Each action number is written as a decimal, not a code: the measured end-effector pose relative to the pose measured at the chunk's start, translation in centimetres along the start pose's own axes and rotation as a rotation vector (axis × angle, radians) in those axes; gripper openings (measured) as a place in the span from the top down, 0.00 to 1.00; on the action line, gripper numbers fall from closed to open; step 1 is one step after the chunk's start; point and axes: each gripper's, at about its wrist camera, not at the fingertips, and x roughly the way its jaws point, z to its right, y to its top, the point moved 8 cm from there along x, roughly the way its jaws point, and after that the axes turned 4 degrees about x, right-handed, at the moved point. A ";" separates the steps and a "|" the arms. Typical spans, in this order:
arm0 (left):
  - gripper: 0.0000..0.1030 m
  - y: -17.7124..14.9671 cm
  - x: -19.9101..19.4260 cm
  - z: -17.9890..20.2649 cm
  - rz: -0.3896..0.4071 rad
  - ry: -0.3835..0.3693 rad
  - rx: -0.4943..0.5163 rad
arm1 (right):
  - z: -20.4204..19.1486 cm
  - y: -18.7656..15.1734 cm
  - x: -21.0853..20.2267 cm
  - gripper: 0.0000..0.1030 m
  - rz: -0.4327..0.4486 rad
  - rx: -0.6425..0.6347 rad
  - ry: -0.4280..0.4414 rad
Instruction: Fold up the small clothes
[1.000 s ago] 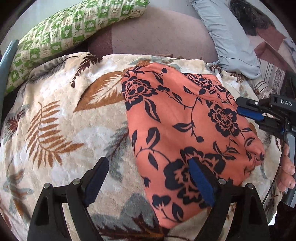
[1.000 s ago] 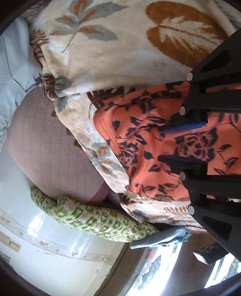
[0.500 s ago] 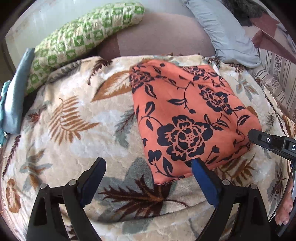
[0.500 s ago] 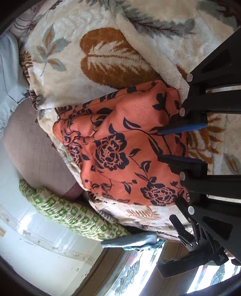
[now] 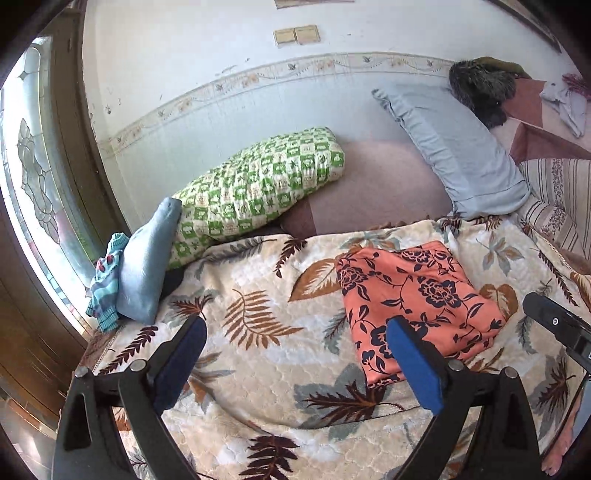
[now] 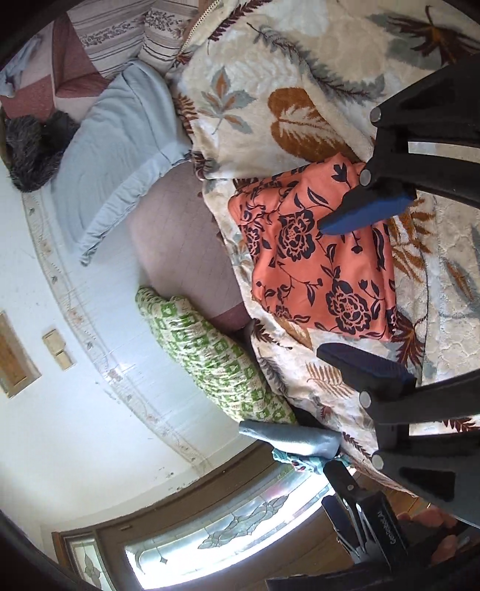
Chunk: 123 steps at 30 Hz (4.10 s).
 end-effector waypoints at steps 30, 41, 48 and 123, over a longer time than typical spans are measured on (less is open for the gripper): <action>0.05 -6.2 16.1 0.6 -0.234 -0.194 -0.322 | 7.7 -0.1 9.2 0.82 -0.160 0.115 -0.142; 0.00 -9.8 21.1 5.2 -0.293 -0.192 -0.129 | 14.4 -3.3 15.0 0.95 -0.326 0.298 -0.267; 0.00 -9.7 20.9 4.9 -0.300 -0.194 -0.126 | 14.1 -3.3 15.1 0.94 -0.311 0.265 -0.272; 0.00 -7.0 21.8 -1.6 -0.227 -0.118 -0.238 | 11.9 1.5 15.3 0.30 -0.209 0.231 -0.184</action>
